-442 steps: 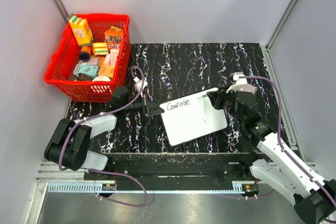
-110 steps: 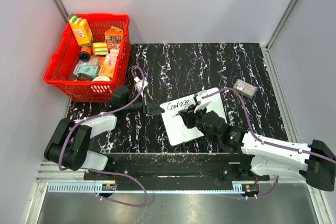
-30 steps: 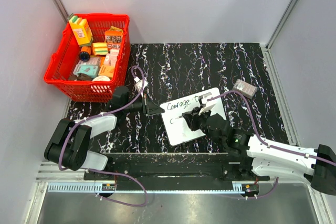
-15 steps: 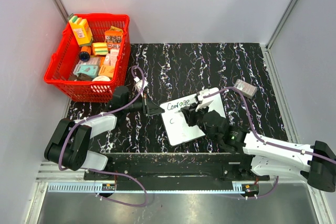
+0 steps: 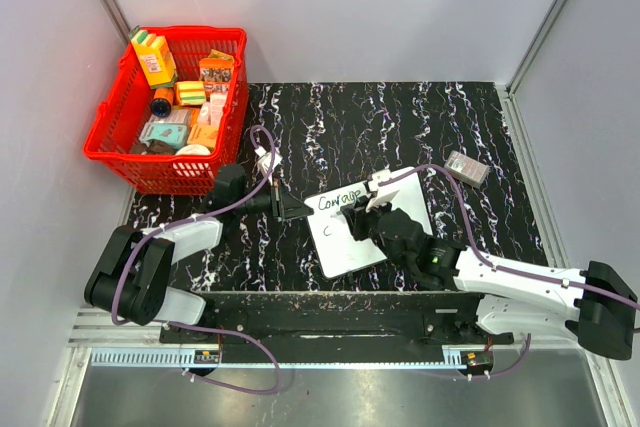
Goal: Write a sentence on the whiteboard
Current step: Write on the whiteboard at the whiteboard stand.
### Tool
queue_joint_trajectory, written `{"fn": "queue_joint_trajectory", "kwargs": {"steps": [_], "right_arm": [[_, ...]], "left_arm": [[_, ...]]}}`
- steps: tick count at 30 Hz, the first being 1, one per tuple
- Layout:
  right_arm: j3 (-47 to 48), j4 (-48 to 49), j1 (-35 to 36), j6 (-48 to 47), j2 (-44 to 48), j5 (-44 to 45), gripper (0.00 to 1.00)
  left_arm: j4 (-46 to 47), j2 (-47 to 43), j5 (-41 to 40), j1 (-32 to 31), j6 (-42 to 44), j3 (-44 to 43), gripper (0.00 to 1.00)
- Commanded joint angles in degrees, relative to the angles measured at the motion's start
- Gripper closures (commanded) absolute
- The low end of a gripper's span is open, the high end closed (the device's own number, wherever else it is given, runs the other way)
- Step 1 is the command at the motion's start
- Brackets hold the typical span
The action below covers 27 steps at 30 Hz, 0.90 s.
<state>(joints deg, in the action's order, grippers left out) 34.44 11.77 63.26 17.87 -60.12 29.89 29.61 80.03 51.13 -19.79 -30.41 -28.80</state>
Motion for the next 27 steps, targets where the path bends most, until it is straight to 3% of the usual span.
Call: {"fn": "queue_joint_trajectory", "kwargs": {"steps": [1, 27], "right_arm": [[1.5, 1.2, -0.2, 1.0, -0.4, 0.4, 1.00], [-3.9, -3.9, -0.2, 6.6, 3.8, -3.9, 1.00]], "left_arm": [[-1.7, 1.7, -4.6, -0.2, 8.7, 0.0, 1.00], [-1.8, 1.7, -4.7, -0.2, 8.8, 0.0, 1.00]]}}
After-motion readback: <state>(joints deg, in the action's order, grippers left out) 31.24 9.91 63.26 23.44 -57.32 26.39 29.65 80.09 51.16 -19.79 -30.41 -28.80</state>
